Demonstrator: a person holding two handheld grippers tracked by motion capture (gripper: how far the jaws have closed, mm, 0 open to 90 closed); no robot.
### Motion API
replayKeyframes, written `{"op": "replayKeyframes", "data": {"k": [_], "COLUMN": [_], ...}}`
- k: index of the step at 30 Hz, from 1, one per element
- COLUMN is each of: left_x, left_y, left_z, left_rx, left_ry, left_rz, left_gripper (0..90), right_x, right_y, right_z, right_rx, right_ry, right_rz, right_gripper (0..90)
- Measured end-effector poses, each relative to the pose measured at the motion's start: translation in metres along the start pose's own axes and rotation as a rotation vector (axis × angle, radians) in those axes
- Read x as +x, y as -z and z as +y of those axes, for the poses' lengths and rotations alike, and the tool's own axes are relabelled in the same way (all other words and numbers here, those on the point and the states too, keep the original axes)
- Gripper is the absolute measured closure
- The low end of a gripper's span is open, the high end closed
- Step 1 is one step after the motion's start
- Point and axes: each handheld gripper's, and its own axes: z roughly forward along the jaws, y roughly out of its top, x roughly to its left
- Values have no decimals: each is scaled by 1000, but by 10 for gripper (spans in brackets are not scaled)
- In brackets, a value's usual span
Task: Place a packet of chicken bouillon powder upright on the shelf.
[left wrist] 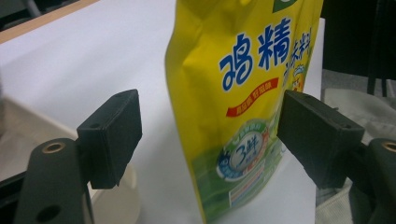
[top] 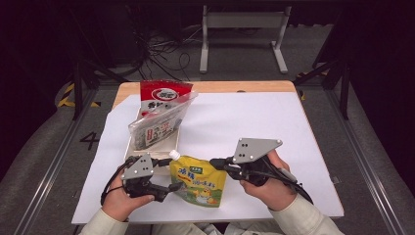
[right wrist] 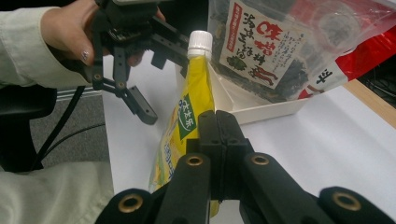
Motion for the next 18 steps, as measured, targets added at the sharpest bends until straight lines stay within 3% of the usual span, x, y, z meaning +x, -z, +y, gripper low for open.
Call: {"op": "replayKeyframes", "data": {"k": [4,5,10,12,14,15,18], "left_x": [-2,-2,-3,-1,-3,-4,-8], "left_y": [-11,-12,-12,-9,-8,-7,-1], "left_z": [0,1,1,0,1,2,7], "left_rx": [-20,-17,-25,-39,-50,-47,-44], "left_ry": [-17,-27,-54,-21,-20,-18,-39], "left_rz": [-50,-57,-68,-125,-159,-175,-162], "left_gripper": [272,343,517,690,809,843,891], "right_x": [0,-1,-2,-3,-5,-6,-9], "right_y": [0,0,0,1,3,3,6], "right_z": [0,-1,-2,-3,-4,-5,-6], "right_rx": [-6,-9,-13,-15,-29,-34,-57], "right_ry": [1,0,-3,-6,-17,-21,-43], "right_rz": [7,10,7,0,6,8,16], "right_gripper": [898,898,897,896,893,891,853]}}
